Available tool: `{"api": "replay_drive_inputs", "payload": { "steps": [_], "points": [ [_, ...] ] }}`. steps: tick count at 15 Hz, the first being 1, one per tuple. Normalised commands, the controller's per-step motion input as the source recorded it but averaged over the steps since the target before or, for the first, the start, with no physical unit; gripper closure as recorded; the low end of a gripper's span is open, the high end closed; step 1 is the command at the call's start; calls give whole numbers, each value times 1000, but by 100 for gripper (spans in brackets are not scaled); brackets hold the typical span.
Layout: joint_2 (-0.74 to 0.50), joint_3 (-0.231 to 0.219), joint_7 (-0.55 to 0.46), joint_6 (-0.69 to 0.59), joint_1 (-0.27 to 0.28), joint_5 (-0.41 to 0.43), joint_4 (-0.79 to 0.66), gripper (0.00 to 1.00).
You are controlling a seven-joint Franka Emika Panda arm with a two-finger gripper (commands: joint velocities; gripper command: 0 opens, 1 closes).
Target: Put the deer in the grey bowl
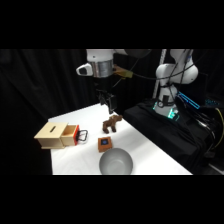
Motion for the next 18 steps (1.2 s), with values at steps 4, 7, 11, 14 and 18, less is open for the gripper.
{"api": "replay_drive_inputs", "payload": {
  "steps": [4, 7, 11, 14, 18],
  "points": [
    [-6, -17, -7, 21, -16, -8, -10, 0],
    [-113, -74, -67, 84, -82, 0, -117, 0],
    [-255, -115, -156, 182, -140, 31, -287, 0],
    [-332, -128, -218, 286, -158, 45, -419, 0],
    [-297, -116, -234, 365, -139, 65, -425, 0]
  ]
}}
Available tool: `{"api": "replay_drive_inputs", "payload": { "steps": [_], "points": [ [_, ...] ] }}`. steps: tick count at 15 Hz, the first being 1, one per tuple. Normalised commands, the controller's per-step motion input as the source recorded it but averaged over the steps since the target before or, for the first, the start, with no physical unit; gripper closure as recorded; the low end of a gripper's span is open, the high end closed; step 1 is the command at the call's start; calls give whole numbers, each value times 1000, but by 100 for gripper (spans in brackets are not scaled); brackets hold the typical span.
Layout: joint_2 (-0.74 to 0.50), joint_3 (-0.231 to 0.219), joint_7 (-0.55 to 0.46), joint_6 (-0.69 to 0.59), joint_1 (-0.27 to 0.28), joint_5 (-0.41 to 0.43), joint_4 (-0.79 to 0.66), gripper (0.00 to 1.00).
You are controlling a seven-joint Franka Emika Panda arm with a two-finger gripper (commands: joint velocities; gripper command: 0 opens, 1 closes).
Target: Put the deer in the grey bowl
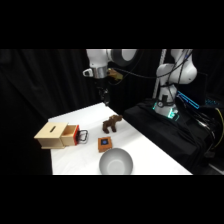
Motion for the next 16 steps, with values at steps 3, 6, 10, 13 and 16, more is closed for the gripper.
{"api": "replay_drive_inputs", "payload": {
  "steps": [3, 6, 10, 13, 16],
  "points": [
    [-209, -88, -250, 415, -104, 107, -367, 0],
    [-83, -64, -295, 485, -73, 186, -314, 0],
    [123, -23, -301, 474, -43, 253, -198, 0],
    [254, 5, -249, 388, -56, 192, -44, 0],
    [321, 18, -211, 351, -91, 144, 58, 0]
  ]
}}
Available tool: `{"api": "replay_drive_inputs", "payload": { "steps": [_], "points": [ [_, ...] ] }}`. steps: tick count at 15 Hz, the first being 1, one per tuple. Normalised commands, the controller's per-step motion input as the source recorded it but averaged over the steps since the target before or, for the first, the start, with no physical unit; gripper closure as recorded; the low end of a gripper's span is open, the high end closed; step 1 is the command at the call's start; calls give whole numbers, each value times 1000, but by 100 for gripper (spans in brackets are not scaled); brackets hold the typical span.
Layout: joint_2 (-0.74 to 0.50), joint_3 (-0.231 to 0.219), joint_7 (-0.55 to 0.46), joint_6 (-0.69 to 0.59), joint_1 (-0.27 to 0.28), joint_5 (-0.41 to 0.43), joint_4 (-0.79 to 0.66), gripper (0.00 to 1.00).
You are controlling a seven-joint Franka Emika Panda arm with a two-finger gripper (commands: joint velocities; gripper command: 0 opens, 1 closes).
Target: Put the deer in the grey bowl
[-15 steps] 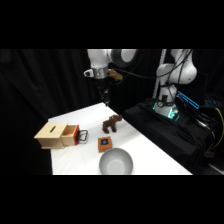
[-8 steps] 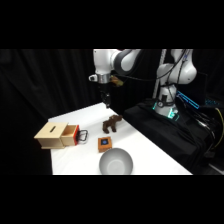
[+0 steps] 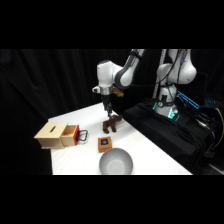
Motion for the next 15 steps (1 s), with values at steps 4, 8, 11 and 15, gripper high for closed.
{"api": "replay_drive_inputs", "payload": {
  "steps": [4, 8, 11, 15],
  "points": [
    [321, 28, -210, 293, -141, 140, 143, 0],
    [276, 101, -265, 158, -179, 192, 164, 0],
    [181, 162, -249, 98, -158, 190, 111, 0],
    [25, 132, -187, 74, -90, 128, 22, 0]
  ]
}}
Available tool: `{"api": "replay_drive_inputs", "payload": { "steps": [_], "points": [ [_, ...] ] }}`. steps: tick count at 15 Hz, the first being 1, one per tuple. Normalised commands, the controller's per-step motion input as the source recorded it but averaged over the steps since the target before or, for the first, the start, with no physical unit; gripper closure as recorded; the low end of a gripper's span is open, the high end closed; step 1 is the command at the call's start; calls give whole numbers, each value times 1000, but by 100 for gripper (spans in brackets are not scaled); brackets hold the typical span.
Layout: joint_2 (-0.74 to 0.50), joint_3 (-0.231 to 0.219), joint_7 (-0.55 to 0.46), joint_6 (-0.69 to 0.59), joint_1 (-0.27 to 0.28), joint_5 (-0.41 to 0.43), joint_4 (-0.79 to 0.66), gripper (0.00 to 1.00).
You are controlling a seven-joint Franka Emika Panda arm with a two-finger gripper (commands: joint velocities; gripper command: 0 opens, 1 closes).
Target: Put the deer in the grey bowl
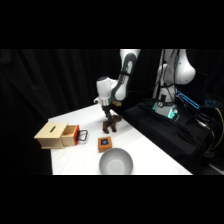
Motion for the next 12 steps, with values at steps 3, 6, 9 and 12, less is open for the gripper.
{"api": "replay_drive_inputs", "payload": {
  "steps": [3, 6, 9, 12],
  "points": [
    [45, 104, -187, 80, -91, 135, 46, 0],
    [121, 100, -246, 107, -150, 168, 92, 0],
    [159, 72, -225, 126, -140, 127, 118, 0],
    [159, 66, -166, 104, -100, 91, 132, 0]
  ]
}}
